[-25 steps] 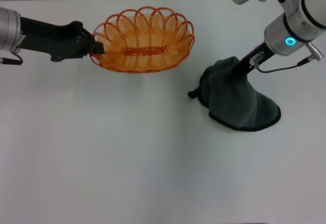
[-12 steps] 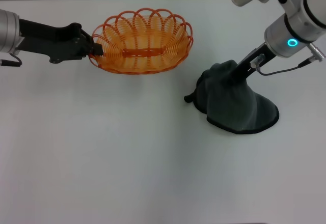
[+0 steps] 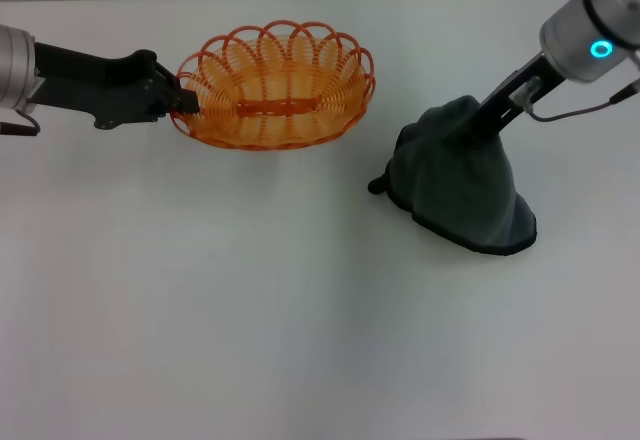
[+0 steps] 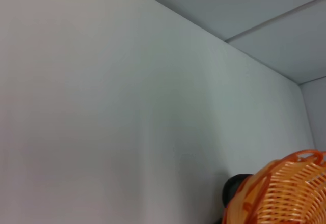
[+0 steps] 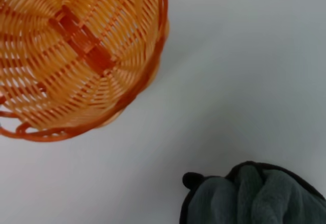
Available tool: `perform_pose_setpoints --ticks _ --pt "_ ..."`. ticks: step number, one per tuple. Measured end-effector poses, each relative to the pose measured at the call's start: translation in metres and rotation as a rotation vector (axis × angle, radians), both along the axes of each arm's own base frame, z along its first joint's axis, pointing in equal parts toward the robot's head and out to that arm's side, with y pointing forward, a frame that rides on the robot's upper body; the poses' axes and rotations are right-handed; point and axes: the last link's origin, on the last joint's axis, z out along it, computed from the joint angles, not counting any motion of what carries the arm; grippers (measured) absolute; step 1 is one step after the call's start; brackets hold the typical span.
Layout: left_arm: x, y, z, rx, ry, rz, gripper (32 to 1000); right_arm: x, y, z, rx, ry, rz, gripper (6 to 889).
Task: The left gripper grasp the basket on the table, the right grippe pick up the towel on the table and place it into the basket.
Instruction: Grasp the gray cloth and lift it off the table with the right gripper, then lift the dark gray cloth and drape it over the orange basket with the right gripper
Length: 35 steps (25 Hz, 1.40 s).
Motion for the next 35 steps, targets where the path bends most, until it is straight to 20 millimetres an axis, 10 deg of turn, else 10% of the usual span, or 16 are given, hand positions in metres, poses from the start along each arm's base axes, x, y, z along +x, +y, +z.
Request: perform_pose_setpoints --ticks 24,35 --pt "-0.005 -0.001 0.0 -0.001 0.018 0.007 86 -0.088 -0.005 0.096 -0.092 0.234 0.089 79" --pt "0.0 0.0 -0.006 -0.015 0.033 -0.002 86 -0.132 0.004 0.099 -0.075 0.353 0.192 79"
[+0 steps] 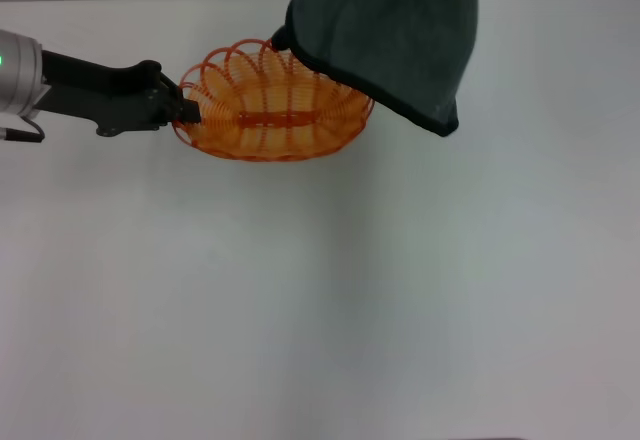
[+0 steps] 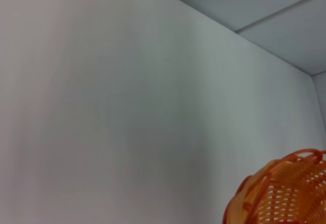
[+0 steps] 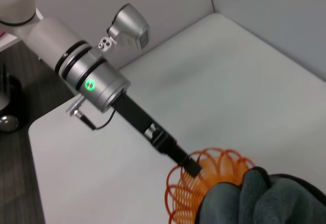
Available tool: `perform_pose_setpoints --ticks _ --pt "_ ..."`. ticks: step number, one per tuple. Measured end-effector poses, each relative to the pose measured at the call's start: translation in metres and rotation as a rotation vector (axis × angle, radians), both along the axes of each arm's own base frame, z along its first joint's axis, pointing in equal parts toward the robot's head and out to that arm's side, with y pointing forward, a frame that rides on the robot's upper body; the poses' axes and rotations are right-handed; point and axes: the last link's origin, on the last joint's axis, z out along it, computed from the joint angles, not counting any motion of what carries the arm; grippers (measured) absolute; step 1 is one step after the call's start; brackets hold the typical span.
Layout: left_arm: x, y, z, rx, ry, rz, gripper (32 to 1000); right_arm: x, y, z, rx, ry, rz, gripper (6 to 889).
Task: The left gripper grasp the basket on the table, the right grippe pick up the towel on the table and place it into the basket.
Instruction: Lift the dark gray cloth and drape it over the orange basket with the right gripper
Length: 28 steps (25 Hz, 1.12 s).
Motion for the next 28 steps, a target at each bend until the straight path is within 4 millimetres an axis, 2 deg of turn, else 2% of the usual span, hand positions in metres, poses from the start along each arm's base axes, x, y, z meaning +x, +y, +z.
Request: perform_pose_setpoints --ticks 12,23,28 --pt "0.018 0.005 -0.008 -0.022 -0.006 -0.038 86 -0.018 0.006 -0.043 0.0 -0.008 0.072 79" --pt "0.034 0.008 -0.014 -0.049 -0.026 -0.073 86 -0.013 0.005 -0.091 -0.013 -0.118 0.133 78" --pt "0.036 0.008 -0.013 -0.053 -0.03 -0.079 86 -0.007 0.004 -0.104 -0.018 -0.153 0.144 77"
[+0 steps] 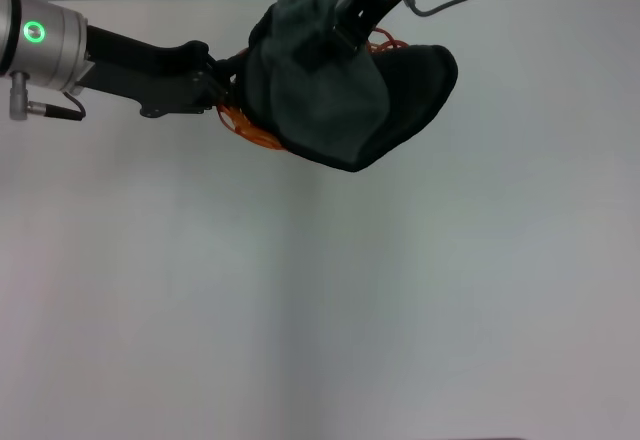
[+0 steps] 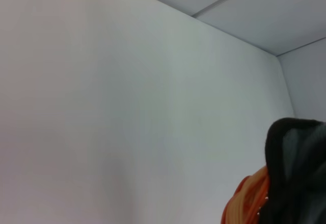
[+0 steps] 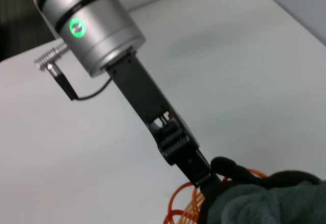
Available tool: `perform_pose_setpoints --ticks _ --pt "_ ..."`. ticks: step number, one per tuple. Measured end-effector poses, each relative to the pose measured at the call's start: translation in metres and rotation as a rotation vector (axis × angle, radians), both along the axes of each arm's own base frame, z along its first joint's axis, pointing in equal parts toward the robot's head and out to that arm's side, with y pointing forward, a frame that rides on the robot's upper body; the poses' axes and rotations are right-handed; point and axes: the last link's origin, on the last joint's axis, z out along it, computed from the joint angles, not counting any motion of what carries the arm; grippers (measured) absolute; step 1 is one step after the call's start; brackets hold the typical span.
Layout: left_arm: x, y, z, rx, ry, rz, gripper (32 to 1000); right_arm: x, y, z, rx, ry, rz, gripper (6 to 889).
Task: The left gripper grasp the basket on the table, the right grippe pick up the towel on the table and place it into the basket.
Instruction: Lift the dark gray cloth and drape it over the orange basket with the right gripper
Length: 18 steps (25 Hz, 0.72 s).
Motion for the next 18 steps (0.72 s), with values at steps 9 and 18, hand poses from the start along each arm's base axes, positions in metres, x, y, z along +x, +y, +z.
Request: perform_pose_setpoints --ticks 9,18 --pt "0.004 0.001 0.0 -0.006 -0.005 -0.01 86 0.014 0.001 -0.015 0.028 -0.09 0.018 77" --pt "0.009 0.002 0.0 -0.011 -0.009 -0.021 86 0.024 0.002 -0.022 0.038 -0.126 0.015 78"
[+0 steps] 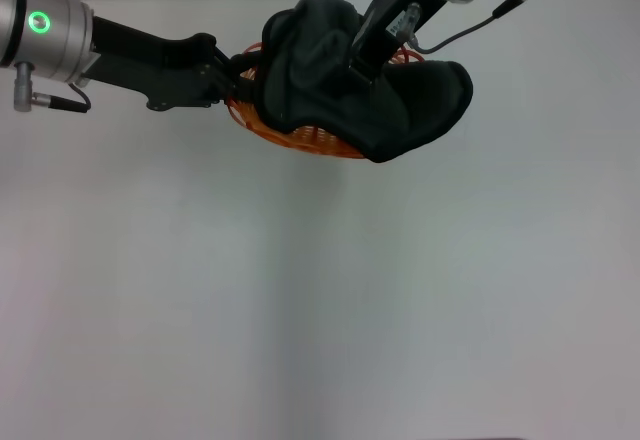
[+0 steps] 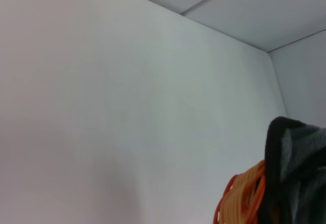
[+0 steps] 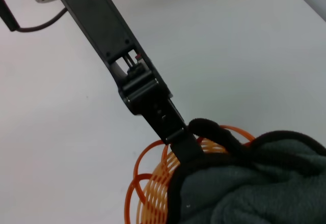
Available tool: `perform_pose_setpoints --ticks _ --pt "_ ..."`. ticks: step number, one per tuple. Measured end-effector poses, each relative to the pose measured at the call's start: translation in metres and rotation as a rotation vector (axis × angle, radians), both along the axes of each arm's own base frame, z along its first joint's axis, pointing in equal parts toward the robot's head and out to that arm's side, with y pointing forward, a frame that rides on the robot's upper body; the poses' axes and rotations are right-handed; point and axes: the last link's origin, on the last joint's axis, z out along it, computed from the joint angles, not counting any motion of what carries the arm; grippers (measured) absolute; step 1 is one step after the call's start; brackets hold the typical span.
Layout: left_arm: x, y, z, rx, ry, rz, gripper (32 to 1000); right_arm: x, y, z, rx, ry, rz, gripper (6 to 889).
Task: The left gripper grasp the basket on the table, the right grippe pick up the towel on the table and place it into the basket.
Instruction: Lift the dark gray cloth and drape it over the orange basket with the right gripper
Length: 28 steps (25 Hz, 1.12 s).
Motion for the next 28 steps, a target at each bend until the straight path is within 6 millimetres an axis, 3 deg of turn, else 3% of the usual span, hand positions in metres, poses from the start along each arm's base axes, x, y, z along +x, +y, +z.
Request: perform_pose_setpoints --ticks 14,22,27,28 --pt "0.0003 -0.0006 -0.0007 -0.003 -0.001 -0.004 86 -0.002 -0.0004 -0.0004 -0.001 -0.007 0.002 78" --pt "-0.002 -0.0011 -0.0009 -0.002 0.006 -0.002 86 -0.0061 -0.0001 0.0002 -0.005 0.0 0.014 127" --pt "-0.0031 -0.0015 -0.0009 -0.002 0.008 0.0 86 -0.0063 -0.0003 0.0001 -0.007 -0.002 0.016 350" --pt "-0.0033 -0.0016 -0.0009 -0.001 0.008 0.001 86 -0.0065 -0.0004 0.0001 -0.008 -0.002 0.017 361"
